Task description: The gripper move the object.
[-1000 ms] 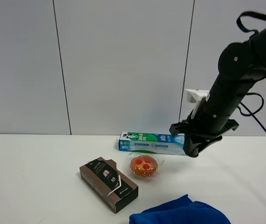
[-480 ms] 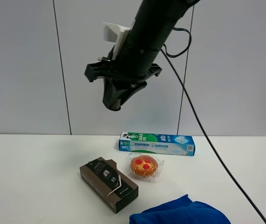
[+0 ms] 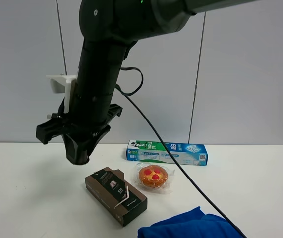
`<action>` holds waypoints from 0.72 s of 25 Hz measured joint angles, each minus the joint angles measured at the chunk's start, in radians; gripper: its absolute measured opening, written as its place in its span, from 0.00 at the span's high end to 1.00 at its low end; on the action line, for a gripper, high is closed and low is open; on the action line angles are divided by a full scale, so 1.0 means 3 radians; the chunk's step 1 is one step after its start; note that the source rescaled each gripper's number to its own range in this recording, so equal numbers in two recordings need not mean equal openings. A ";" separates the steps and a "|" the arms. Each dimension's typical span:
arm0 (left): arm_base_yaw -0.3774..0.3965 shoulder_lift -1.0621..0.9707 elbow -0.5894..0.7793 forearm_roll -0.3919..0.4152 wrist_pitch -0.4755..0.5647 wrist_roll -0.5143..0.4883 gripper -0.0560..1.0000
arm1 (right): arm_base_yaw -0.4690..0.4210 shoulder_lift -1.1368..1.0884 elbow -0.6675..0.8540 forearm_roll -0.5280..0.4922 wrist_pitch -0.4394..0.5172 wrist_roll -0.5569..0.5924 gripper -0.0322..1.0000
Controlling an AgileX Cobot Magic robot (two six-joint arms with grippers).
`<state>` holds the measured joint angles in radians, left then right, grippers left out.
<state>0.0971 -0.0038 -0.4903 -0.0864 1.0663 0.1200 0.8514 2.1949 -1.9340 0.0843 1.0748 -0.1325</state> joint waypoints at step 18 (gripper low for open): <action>0.0000 0.0000 0.0000 0.0000 0.0000 0.0000 0.00 | 0.0092 0.0562 -0.0198 -0.0324 -0.0006 -0.0039 0.97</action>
<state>0.0971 -0.0038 -0.4903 -0.0864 1.0663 0.1200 0.8790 2.3636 -1.9934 -0.0128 1.0731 -0.1443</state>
